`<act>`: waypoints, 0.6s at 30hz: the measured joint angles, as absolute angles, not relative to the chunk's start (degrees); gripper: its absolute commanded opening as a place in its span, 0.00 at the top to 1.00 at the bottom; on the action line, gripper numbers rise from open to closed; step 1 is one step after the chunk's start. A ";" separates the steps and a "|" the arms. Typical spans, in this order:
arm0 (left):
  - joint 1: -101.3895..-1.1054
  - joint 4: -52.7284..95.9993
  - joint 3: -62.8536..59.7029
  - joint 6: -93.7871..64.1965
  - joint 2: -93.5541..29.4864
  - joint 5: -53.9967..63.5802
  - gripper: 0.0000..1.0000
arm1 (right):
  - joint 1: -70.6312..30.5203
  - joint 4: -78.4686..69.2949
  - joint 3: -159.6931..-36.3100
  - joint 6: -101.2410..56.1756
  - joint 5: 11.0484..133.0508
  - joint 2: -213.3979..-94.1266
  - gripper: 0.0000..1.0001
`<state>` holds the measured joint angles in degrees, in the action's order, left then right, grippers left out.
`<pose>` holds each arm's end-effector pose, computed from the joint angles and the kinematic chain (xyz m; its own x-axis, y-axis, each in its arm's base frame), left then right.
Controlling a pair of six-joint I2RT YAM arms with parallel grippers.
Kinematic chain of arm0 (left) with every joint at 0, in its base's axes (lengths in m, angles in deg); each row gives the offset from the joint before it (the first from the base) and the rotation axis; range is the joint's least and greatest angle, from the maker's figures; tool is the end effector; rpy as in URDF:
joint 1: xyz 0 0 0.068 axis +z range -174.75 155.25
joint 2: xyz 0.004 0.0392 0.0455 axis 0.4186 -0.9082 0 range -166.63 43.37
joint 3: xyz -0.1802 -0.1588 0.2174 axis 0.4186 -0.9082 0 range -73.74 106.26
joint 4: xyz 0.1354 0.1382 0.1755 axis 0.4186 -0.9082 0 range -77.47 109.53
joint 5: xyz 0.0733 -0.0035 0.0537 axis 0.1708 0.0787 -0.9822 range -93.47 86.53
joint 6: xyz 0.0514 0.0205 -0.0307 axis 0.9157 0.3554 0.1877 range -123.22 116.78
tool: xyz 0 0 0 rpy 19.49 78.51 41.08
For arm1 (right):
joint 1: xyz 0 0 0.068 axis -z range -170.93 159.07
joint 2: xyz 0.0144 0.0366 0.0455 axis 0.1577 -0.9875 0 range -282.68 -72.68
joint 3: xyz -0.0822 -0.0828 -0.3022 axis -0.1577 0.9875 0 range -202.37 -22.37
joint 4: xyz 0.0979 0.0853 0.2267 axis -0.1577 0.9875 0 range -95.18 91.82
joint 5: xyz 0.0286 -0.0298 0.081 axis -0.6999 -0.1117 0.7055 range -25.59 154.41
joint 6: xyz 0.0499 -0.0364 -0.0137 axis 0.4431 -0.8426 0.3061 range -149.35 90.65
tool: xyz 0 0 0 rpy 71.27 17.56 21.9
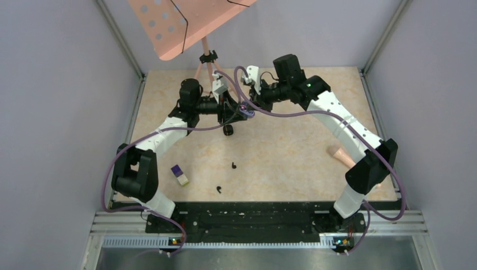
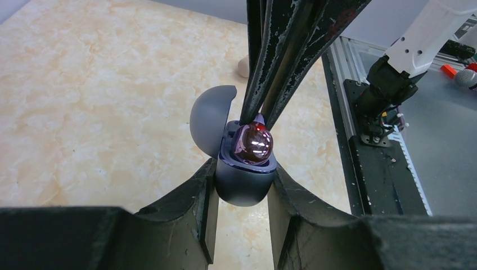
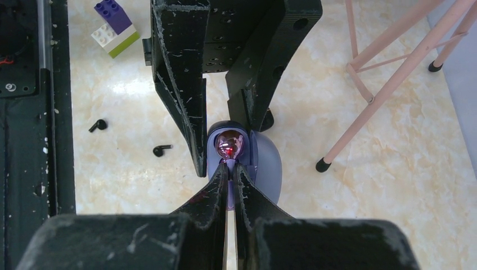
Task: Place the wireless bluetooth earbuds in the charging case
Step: Place the earbud in the charging case.
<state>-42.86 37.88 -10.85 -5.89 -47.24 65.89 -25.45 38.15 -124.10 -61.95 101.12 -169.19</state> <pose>0.3261 -0.1544 0.3544 -0.2006 0.0483 -0.9785 0.9789 0.0504 -0.1982 0.2991 0.2409 0.4403 0.0253 -0.5070 -0.8616 -0.9832 0.1433 -0.1132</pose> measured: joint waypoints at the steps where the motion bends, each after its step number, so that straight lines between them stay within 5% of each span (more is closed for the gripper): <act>1: -42.86 37.88 -10.83 -6.05 -47.24 65.87 1.00 | -25.45 38.17 -124.10 -62.19 101.12 -169.19 1.00; 18: -42.99 38.25 -10.85 -7.79 -47.24 65.72 1.00 | -25.58 39.77 -124.19 -64.85 101.14 -169.21 1.00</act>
<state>-42.99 38.25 -10.85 -7.79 -47.24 65.72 -25.58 39.77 -124.19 -64.85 101.14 -169.21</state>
